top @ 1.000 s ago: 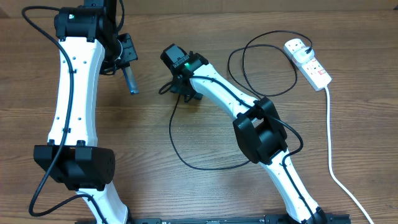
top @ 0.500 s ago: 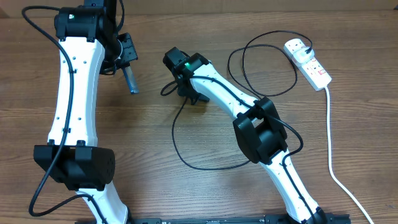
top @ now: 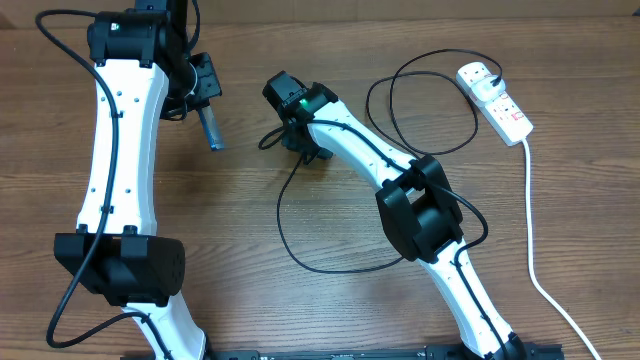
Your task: Plug charger to phone and switch on socket
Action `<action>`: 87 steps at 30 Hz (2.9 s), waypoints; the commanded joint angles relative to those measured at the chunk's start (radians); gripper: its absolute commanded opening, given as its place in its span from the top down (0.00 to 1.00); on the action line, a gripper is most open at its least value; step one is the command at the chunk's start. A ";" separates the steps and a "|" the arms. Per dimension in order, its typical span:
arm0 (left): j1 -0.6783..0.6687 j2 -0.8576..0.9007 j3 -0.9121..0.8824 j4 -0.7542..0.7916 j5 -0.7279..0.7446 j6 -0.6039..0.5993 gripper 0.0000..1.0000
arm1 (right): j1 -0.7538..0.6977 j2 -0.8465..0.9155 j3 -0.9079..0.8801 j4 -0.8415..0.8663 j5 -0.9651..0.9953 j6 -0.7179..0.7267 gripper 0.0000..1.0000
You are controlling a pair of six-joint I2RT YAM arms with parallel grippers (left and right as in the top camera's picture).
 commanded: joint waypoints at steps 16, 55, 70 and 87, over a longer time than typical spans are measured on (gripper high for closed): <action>-0.002 -0.002 0.014 0.006 0.009 -0.002 0.96 | -0.010 0.085 -0.027 -0.046 0.043 0.002 0.83; -0.002 -0.002 0.014 0.058 0.265 0.123 0.96 | -0.096 0.021 0.019 -0.024 -0.211 -0.076 0.96; 0.060 -0.003 0.065 0.364 1.202 0.120 0.96 | -0.173 -0.608 0.021 -0.317 -0.534 -0.539 0.96; 0.005 -0.003 0.066 0.580 1.575 -0.076 0.96 | -0.052 -0.840 0.017 -0.439 -0.656 -0.710 0.96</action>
